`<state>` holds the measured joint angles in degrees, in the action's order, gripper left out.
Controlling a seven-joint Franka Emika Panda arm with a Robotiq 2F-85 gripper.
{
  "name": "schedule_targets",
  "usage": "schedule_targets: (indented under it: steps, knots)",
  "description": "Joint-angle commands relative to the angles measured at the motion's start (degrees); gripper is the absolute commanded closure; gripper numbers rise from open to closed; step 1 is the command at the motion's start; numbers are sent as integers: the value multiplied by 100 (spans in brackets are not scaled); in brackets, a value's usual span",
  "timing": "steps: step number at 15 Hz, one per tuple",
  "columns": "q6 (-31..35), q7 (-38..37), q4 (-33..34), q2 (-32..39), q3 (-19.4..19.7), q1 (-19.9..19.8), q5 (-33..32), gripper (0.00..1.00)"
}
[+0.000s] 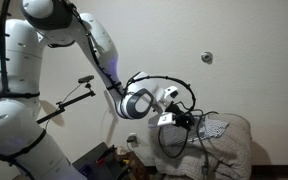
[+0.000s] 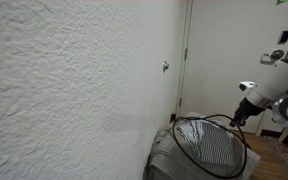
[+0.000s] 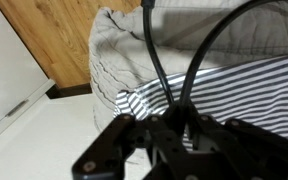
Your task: Untangle the wire
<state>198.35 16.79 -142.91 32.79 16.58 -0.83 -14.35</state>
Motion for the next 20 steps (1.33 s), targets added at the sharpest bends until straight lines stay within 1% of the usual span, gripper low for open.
schedule_targets:
  steps: [1, 5, 8, 9, 11, 12, 16, 18, 20]
  knots:
    - [-11, 254, -248, -406, 436, 410, 365, 98]
    - [-9, 253, -155, -286, 648, 462, 531, 98]
    - [-8, 259, -129, -210, 680, 442, 534, 98]
    - [-11, 273, -107, -183, 683, 425, 514, 96]
    - [-11, 294, -69, -122, 669, 385, 472, 96]
    - [-19, 315, -31, -117, 594, 281, 391, 98]
    - [-19, 401, 146, -22, 276, -161, 148, 98]
    - [-18, 424, 318, 88, 105, -406, 1, 96]
    - [-6, 390, 507, 272, -191, -795, -239, 96]
